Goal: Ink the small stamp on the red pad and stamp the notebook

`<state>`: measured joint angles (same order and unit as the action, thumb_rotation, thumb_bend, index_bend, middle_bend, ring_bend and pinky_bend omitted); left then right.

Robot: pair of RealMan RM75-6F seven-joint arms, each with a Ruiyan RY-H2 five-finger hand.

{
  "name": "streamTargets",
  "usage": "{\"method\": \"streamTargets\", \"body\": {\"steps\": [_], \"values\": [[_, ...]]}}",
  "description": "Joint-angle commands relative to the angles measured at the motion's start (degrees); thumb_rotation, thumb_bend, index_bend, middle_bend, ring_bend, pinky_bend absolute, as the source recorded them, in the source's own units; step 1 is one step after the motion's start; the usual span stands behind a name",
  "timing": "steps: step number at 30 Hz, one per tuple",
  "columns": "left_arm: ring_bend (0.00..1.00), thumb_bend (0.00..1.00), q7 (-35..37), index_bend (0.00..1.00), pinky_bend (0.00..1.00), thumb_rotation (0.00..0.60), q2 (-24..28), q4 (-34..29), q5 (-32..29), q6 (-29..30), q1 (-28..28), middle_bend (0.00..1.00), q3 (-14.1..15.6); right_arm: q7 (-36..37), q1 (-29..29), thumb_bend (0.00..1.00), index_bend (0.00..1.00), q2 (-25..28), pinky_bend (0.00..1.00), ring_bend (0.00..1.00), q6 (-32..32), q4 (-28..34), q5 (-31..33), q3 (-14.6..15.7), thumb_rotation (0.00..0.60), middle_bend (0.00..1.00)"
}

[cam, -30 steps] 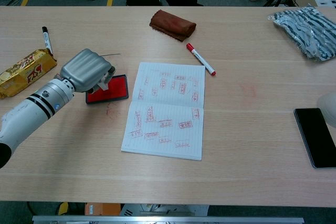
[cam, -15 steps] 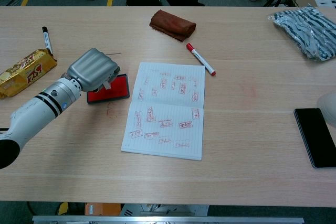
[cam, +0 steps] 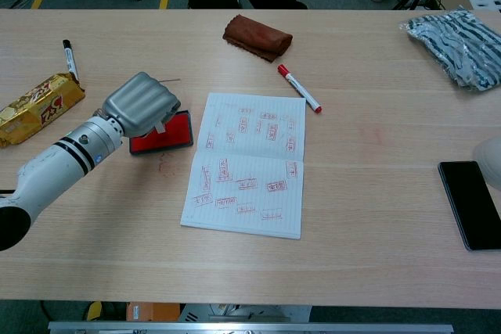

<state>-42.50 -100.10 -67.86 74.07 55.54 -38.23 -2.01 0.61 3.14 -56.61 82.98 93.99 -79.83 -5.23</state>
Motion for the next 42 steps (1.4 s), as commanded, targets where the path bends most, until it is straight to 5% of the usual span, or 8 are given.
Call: {"method": "streamTargets", "body": {"steps": [1, 13, 26, 42], "values": [[1.00, 0.29, -0.2, 0.58, 1.00, 0.600, 0.1, -0.1, -0.2, -0.2, 0.0, 1.00, 0.0, 0.0, 0.0, 0.16, 0.33, 0.0, 0.46, 0.36, 0.0, 0.0, 0.0, 0.0, 0.600, 0.40], [1.00, 0.29, -0.2, 0.58, 1.00, 0.600, 1.3, -2.3, 1.0, 1.7, 0.0, 1.00, -0.1, 0.4, -0.2, 0.16, 0.33, 0.1, 0.46, 0.36, 0.4, -0.1, -0.1, -0.1, 0.600, 0.40], [1.00, 0.29, -1.5, 0.58, 1.00, 0.600, 4.7, -12.7, 5.2, 5.8, -0.3, 1.00, -0.2, 1.5, -0.3, 0.16, 0.33, -0.1, 0.46, 0.36, 0.6, -0.9, -0.7, -0.1, 0.600, 0.40], [1.00, 0.29, -6.8, 0.58, 1.00, 0.600, -1.1, -15.7, 7.2, 3.9, -1.6, 1.00, 1.6, 1.9, -0.6, 0.16, 0.33, 0.1, 0.46, 0.36, 0.3, -1.1, -0.5, 0.0, 0.600, 0.40]]}}
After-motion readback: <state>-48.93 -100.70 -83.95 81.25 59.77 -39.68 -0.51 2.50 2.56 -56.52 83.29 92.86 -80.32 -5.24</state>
